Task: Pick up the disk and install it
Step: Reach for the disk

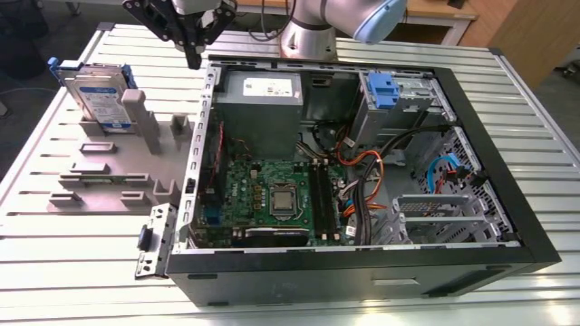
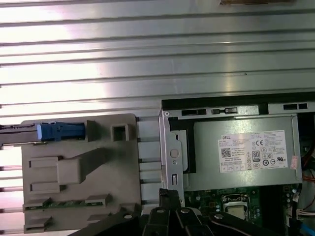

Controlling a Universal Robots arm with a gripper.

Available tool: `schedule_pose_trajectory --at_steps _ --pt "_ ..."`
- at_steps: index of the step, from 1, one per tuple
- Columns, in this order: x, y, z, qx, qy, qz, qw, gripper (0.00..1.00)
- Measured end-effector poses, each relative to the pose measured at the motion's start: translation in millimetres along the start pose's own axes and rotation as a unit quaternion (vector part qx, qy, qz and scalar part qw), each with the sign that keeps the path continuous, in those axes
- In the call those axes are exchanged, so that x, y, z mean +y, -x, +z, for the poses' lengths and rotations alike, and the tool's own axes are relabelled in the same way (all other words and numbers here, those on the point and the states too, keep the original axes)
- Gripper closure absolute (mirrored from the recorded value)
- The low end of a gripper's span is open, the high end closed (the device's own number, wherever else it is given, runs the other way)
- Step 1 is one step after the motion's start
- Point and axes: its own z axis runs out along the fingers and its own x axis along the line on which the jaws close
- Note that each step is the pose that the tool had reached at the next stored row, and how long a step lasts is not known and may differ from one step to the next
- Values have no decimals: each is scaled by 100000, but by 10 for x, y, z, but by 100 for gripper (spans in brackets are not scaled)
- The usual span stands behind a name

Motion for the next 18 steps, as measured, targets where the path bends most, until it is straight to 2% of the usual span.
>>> schedule_pose_trajectory --at_steps 6,15,18 --pt "11 -131 4 634 -44 34 99998 89" --pt "58 -276 10 948 -66 49 99995 89" --pt "74 -320 13 1180 -89 55 99993 89"
